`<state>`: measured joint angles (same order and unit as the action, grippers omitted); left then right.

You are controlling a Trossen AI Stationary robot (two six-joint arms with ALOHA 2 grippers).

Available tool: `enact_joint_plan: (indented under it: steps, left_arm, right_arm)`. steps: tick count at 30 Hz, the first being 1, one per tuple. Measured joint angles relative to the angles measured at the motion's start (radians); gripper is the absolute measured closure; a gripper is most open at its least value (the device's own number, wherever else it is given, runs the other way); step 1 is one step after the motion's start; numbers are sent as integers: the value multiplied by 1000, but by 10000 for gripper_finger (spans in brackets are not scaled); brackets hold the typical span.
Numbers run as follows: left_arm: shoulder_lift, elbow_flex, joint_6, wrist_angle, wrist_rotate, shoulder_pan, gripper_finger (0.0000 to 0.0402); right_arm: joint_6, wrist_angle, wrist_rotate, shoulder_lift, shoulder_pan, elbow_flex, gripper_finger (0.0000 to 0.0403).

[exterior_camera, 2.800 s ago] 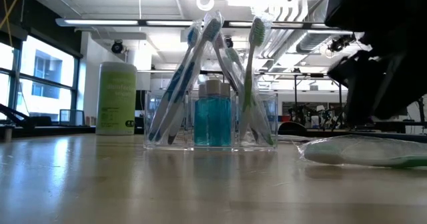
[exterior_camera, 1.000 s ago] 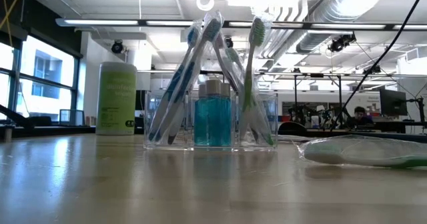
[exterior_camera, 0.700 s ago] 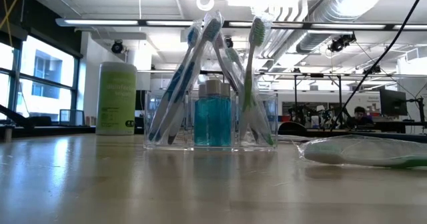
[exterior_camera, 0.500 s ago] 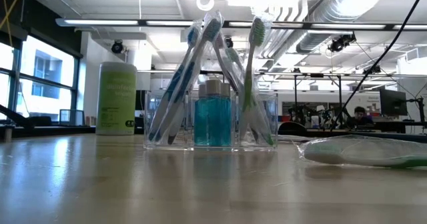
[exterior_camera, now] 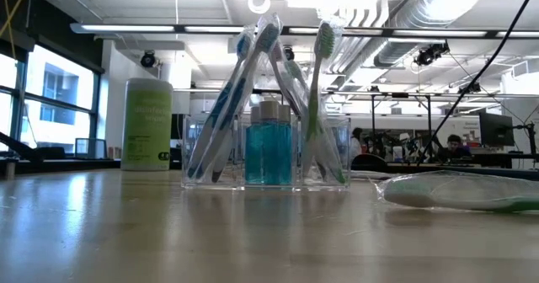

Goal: Pick & Place toothbrushing station
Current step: Put the orange toothbrush into the transparent organizer

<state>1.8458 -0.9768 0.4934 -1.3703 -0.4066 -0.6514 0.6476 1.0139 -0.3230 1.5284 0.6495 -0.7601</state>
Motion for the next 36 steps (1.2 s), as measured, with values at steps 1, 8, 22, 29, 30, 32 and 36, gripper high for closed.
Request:
enact_joint_plan:
  steps: [1, 8, 22, 29, 30, 32, 36]
  left_arm:
    - [0, 0, 19, -2, 0, -5, 342]
    - [0, 0, 68, -1, -38, -48, 281]
    - [0, 0, 70, -14, -593, -132, 260]
    - [0, 0, 8, 12, -859, -151, 260]
    - [0, 0, 7, 15, -893, -157, 260]
    - [0, 0, 7, 35, -942, -170, 260]
    - [0, 1, 13, 62, -982, -196, 260]
  right_arm:
    - [-4, -7, -11, 0, 0, 0, 401]
    - [-39, -53, -126, -5, 49, 0, 401]
    - [-128, -200, -1150, -133, 321, 0, 401]
    - [-190, -197, -1230, -153, 354, 0, 401]
    - [-196, -201, -1244, -152, 350, 0, 401]
    - [-211, -221, -1235, -149, 336, 3, 401]
    - [-331, -331, -1150, -148, 310, 6, 401]
